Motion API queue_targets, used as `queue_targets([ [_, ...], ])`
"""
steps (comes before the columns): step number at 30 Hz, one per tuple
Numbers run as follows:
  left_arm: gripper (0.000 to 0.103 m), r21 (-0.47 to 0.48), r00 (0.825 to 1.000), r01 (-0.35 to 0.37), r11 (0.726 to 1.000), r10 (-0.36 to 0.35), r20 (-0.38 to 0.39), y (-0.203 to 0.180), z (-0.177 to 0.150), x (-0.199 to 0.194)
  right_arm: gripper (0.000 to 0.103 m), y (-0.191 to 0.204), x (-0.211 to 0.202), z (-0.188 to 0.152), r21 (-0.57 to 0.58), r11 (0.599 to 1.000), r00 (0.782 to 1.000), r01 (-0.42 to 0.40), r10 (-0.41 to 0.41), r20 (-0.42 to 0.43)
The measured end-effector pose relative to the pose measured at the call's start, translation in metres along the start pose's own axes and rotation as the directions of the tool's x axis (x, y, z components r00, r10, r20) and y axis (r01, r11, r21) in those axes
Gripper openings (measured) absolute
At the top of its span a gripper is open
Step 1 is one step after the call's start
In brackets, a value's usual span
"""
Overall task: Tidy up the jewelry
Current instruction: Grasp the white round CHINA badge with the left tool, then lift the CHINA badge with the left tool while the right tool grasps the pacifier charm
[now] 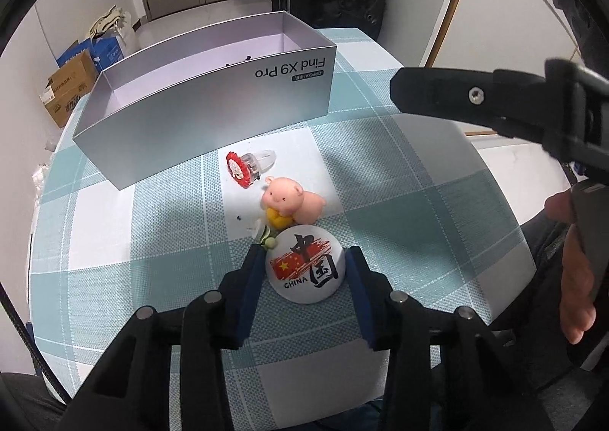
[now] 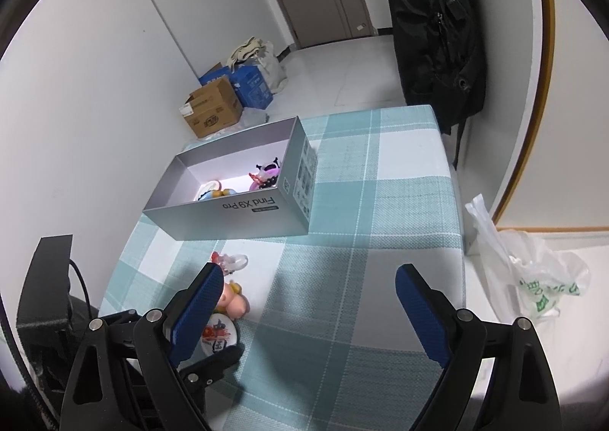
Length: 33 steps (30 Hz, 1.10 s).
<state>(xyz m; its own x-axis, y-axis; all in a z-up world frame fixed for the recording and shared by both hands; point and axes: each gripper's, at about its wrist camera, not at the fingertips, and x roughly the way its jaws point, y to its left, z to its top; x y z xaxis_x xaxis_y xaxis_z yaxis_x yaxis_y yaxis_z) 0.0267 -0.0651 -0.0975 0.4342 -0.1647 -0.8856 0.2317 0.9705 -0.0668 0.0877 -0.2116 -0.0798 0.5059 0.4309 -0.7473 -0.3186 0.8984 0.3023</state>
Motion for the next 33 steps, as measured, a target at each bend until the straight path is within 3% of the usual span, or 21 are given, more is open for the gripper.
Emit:
queue_targets([
  [5, 0.037, -0.034, 0.999, 0.054, 0.998, -0.054, -0.004, 0.003, 0.003, -0.002, 0.092, -0.001, 0.000, 0.000, 0.002, 1.000, 1.000, 0.000, 0.000, -0.003],
  [7, 0.037, -0.065, 0.994, 0.105, 0.992, -0.105, 0.014, 0.007, 0.005, -0.007, 0.092, -0.003, 0.001, 0.000, 0.012, 1.000, 1.000, -0.001, 0.001, -0.008],
  [16, 0.037, -0.144, 0.981, 0.181, 0.973, -0.168, 0.097, 0.030, 0.012, -0.034, 0.092, -0.003, 0.009, 0.001, 0.035, 0.999, 0.999, -0.018, 0.019, -0.029],
  [25, 0.038, -0.255, 0.969, 0.166, 0.952, -0.109, 0.223, 0.072, 0.024, -0.056, 0.091, 0.025, 0.028, -0.001, -0.049, 0.996, 0.995, -0.070, 0.066, -0.068],
  [31, 0.038, -0.336, 0.959, 0.193, 0.922, -0.105, 0.263, 0.105, 0.023, -0.063, 0.078, 0.056, 0.046, -0.006, -0.149, 0.982, 0.989, -0.117, 0.101, -0.107],
  [33, 0.037, -0.350, 0.958, 0.194, 0.916, -0.100, 0.268, 0.112, 0.026, -0.061, 0.069, 0.063, 0.055, -0.007, -0.166, 0.977, 0.984, -0.137, 0.115, -0.134],
])
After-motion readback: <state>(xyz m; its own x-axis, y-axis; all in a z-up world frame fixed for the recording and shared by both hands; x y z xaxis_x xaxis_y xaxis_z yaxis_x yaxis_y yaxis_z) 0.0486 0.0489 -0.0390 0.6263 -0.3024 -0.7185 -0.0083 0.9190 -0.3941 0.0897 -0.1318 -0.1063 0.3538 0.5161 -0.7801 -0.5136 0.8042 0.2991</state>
